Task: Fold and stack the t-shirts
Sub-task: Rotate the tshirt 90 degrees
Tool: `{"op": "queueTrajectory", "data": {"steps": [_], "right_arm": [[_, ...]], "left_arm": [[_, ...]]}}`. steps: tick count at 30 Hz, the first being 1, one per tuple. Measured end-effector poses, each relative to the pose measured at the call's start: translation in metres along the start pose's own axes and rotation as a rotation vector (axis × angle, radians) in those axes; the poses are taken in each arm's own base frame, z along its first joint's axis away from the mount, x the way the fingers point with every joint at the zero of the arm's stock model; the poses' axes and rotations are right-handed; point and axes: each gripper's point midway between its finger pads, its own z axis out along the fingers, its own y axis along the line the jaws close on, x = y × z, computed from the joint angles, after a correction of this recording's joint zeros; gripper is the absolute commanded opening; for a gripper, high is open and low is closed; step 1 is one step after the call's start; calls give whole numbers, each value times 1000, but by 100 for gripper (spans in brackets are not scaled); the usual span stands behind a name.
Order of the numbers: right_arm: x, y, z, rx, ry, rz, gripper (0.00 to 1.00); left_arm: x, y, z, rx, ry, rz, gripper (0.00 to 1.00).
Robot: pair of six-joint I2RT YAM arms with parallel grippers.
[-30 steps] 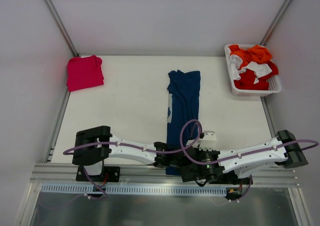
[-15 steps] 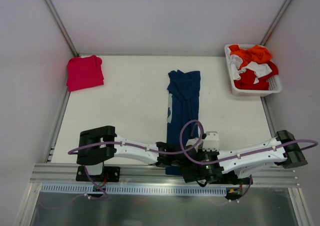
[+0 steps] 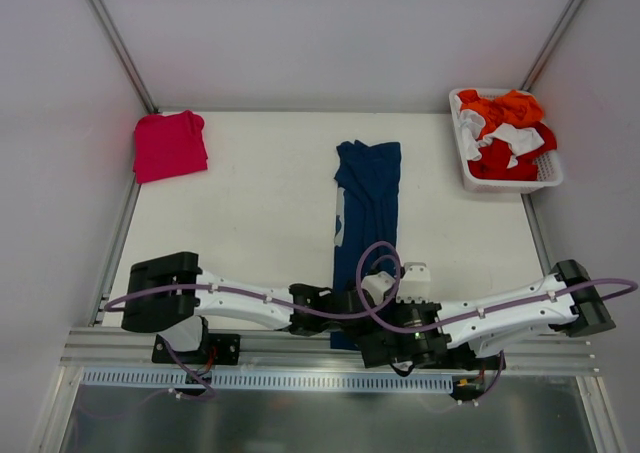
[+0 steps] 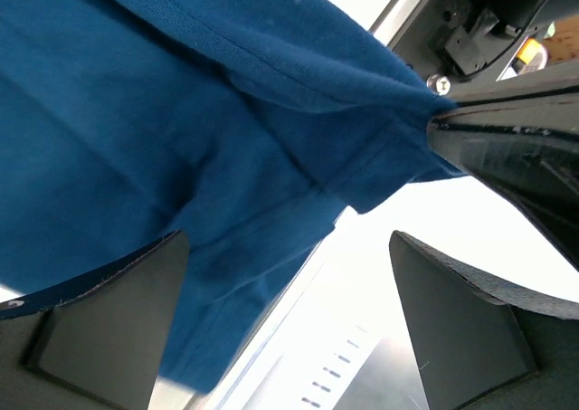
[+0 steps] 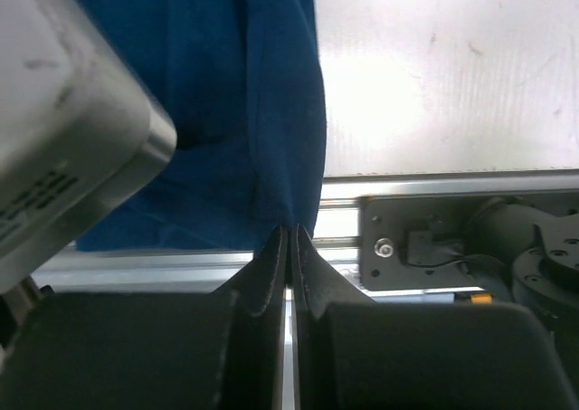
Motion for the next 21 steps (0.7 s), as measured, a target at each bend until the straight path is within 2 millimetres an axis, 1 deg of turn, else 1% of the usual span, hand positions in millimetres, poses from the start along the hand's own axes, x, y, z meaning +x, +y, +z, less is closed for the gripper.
{"op": "queueTrajectory", "data": {"steps": [13, 15, 16, 17, 18, 19, 20, 21], "right_arm": [[-11, 33, -16, -136, -19, 51, 0], [-14, 36, -17, -145, -33, 37, 1], [-14, 34, -14, -133, -37, 22, 1], [-13, 31, -10, -108, -43, 0, 1], [-14, 27, -4, -73, -54, -30, 1], [-13, 32, -2, -76, -56, -46, 1], [-11, 35, -1, -74, -56, -69, 0], [-10, 35, 2, -54, -57, -101, 0]], "left_arm": [[-6, 10, -38, -21, 1, 54, 95], [-9, 19, -53, -44, -29, 62, 94], [-19, 16, -64, -29, -77, 71, 94], [-35, 9, -81, -2, -146, 78, 94], [-54, 0, -102, 28, -236, 74, 94], [-73, 4, -123, 3, -328, 73, 94], [-86, 7, -142, 0, -396, 52, 94], [-101, 11, -162, -6, -470, 25, 94]]}}
